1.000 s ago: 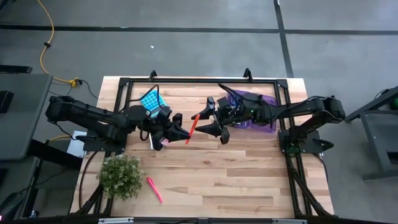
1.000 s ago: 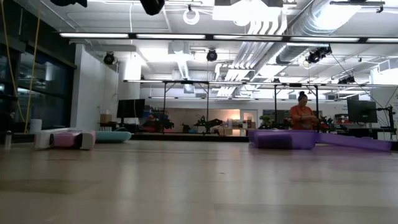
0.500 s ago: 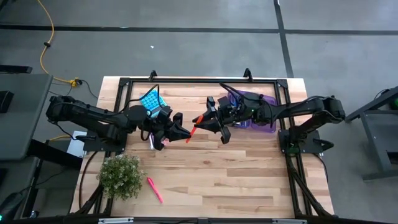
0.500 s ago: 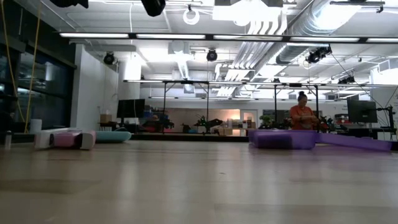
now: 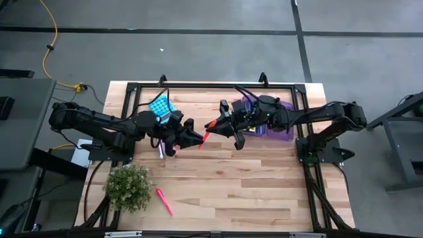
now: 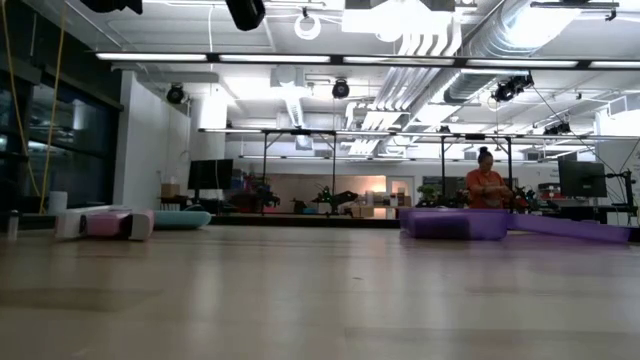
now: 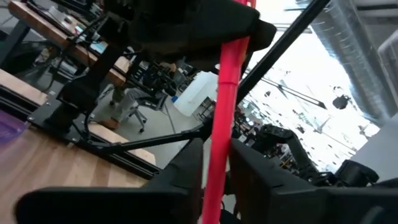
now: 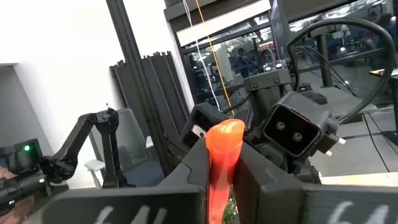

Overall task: Pack school essentials
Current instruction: Put the orange pen into the violet supply box

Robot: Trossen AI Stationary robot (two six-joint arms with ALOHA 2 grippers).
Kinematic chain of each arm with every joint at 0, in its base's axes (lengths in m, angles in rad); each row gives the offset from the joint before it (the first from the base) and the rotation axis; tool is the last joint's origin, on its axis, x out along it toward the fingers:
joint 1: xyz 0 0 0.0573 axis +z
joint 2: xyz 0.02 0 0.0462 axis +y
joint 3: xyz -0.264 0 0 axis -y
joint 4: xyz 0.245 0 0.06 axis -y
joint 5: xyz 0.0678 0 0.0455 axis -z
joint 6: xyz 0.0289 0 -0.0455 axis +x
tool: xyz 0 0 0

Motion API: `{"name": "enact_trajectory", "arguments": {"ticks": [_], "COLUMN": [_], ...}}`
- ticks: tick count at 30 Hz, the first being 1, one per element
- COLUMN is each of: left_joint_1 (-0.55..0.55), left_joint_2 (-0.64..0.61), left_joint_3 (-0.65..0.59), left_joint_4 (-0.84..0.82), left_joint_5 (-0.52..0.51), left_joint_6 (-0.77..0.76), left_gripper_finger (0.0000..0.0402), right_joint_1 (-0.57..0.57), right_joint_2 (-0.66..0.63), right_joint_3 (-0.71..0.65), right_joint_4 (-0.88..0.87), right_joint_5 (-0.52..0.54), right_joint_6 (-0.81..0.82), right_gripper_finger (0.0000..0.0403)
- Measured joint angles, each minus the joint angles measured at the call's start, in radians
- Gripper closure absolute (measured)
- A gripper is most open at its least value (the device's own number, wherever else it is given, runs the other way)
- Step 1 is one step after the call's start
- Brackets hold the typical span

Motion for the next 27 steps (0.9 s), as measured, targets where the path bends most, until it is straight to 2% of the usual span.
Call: {"name": "enact_trajectory", "arguments": {"ticks": [3,7,11,14,18,22,27], "left_joint_1": [0.022,0.07,0.13,0.181,0.229,0.233,0.218], "left_joint_2": [-0.004,-0.043,-0.139,-0.237,-0.383,-0.512,-0.613], "left_joint_3": [0.0,0.0,0.0,0.0,0.0,0.001,0.0], "left_joint_4": [-0.007,-0.067,-0.245,-0.434,-0.678,-0.848,-0.908], "left_joint_5": [0.012,0.076,0.129,0.123,0.007,-0.168,-0.309], "left_joint_6": [0.008,0.051,0.14,0.23,0.343,0.425,0.458], "left_gripper_finger": [0.03,0.0253,0.0226,0.0222,0.0227,0.0239,0.0249], "right_joint_1": [-0.001,-0.015,-0.044,-0.065,-0.077,-0.077,-0.077], "right_joint_2": [-0.008,-0.046,-0.108,-0.16,-0.232,-0.309,-0.384], "right_joint_3": [0.0,-0.001,-0.001,-0.001,-0.001,-0.001,-0.001], "right_joint_4": [-0.01,-0.09,-0.252,-0.383,-0.614,-0.857,-1.02], "right_joint_5": [-0.009,-0.029,-0.027,-0.019,0.054,0.202,0.287], "right_joint_6": [0.0,-0.002,-0.035,-0.051,-0.079,-0.097,-0.082], "right_gripper_finger": [0.0385,0.0385,0.0385,0.0385,0.0385,0.0385,0.0385]}}
